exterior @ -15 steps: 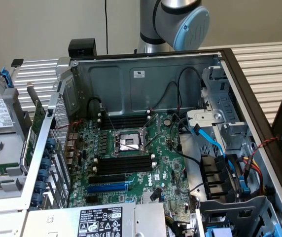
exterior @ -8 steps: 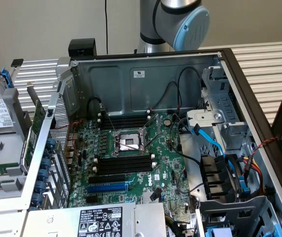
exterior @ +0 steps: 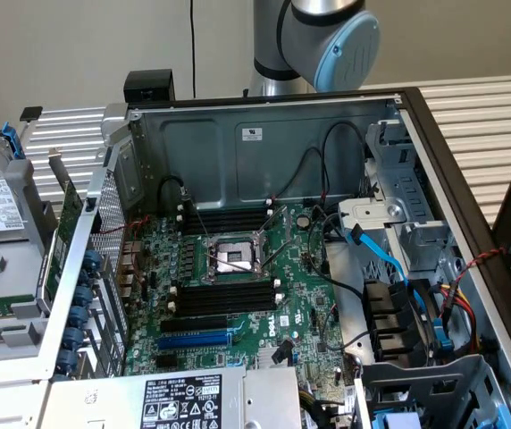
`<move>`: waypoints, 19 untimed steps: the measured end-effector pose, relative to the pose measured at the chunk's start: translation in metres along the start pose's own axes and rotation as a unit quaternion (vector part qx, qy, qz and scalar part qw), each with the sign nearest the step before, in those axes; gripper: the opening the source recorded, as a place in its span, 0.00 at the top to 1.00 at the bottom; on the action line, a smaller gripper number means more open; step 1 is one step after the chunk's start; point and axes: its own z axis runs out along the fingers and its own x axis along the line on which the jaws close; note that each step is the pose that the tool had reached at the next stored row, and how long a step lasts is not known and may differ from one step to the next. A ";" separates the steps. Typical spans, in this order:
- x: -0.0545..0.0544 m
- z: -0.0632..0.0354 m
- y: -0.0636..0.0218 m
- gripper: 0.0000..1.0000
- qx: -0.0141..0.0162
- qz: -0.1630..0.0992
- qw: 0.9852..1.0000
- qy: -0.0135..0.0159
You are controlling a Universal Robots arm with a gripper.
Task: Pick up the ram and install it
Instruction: 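Pick up the ram and move it above insertion slot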
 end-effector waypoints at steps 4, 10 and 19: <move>0.000 0.0005 -0.0001 0.89 0.000 -0.036 0.999 0.002; 0.000 0.0014 -0.0001 0.89 0.000 -0.090 0.996 0.004; 0.000 0.0026 -0.0002 0.89 0.000 -0.172 0.985 0.008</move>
